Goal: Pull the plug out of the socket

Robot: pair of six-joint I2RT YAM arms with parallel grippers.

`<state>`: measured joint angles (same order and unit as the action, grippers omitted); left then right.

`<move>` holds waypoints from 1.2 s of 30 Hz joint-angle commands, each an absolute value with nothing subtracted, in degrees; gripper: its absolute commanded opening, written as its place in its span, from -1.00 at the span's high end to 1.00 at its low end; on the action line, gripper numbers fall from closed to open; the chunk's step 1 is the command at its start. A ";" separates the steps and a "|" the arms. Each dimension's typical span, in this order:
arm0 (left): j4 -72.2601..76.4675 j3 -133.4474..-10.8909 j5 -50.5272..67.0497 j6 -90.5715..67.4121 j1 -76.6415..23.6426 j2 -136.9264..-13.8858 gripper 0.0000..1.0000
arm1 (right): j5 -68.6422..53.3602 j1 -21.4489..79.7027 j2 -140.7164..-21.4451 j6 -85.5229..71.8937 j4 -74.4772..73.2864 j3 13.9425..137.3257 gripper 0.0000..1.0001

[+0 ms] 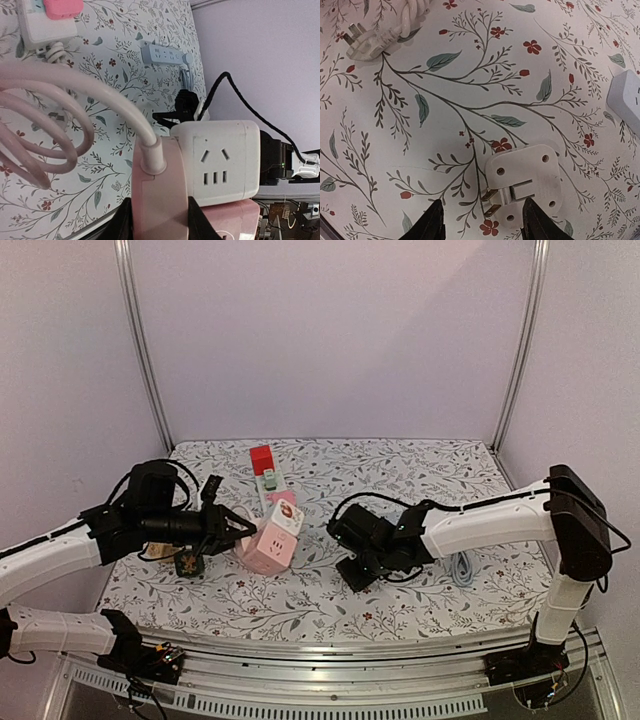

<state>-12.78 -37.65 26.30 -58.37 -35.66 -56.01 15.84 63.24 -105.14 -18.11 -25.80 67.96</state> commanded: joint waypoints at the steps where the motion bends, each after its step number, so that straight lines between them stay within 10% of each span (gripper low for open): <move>1: -7.94 -38.08 27.27 -58.45 -34.74 -54.02 0.84 | 18.85 64.16 -108.60 -17.37 -27.97 70.32 0.00; 23: -7.91 -37.90 27.59 -58.21 -34.65 -54.39 0.84 | 25.38 62.84 -112.29 -22.25 -31.35 72.27 0.81; 36: -7.04 -36.94 28.73 -53.56 -34.80 -52.58 0.84 | 13.63 49.94 -103.70 -27.36 -22.31 61.49 0.87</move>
